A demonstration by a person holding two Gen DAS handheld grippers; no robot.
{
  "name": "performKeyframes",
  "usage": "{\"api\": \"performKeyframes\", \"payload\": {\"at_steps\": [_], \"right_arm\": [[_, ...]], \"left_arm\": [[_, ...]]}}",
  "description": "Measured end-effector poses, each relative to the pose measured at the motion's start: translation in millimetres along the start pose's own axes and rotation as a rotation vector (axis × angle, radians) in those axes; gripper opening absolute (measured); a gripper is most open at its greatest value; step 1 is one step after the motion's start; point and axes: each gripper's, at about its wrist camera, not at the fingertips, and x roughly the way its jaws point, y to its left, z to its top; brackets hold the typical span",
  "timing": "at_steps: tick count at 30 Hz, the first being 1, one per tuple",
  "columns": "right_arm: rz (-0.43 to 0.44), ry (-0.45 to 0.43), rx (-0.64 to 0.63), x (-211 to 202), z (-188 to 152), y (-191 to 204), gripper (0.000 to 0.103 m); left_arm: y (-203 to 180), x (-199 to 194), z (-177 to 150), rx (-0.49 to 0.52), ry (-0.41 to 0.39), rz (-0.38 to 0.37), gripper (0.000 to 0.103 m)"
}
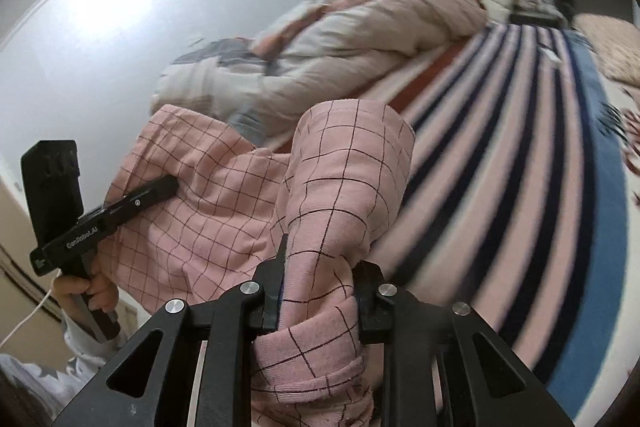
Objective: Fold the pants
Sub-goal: 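Carry the pants with both tools onto the clothes pile beside the bed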
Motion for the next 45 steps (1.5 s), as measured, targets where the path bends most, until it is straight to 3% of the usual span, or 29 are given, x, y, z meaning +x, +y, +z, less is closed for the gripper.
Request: {"api": "performKeyframes", "payload": {"at_steps": [8, 15, 20, 26, 31, 38, 45], "right_arm": [[0.086, -0.033, -0.116, 48.2, 58.6, 63.6, 0.016], [0.137, -0.016, -0.134, 96.7, 82.4, 89.8, 0.016], [0.187, 0.04, -0.117, 134.3, 84.9, 99.3, 0.016], [0.203, 0.121, -0.086, 169.9, 68.1, 96.8, 0.016], [0.216, 0.141, -0.042, 178.9, 55.4, 88.1, 0.016], [0.161, 0.118, -0.081, 179.3, 52.7, 99.0, 0.019], [0.109, 0.064, -0.079, 176.2, 59.1, 98.6, 0.02]], "left_arm": [[61.9, -45.5, 44.1, -0.004, -0.095, 0.121, 0.015], [112.4, -49.7, 59.3, -0.022, -0.104, 0.188, 0.015], [151.6, -48.0, 52.9, -0.066, -0.08, 0.245, 0.015], [197.2, -29.1, 20.4, -0.153, 0.034, 0.295, 0.016], [207.1, -21.5, 1.1, -0.183, 0.063, 0.312, 0.017], [206.7, -22.9, -0.9, -0.183, 0.055, 0.337, 0.026], [202.4, -15.9, 11.0, -0.163, 0.034, 0.35, 0.021]]}}
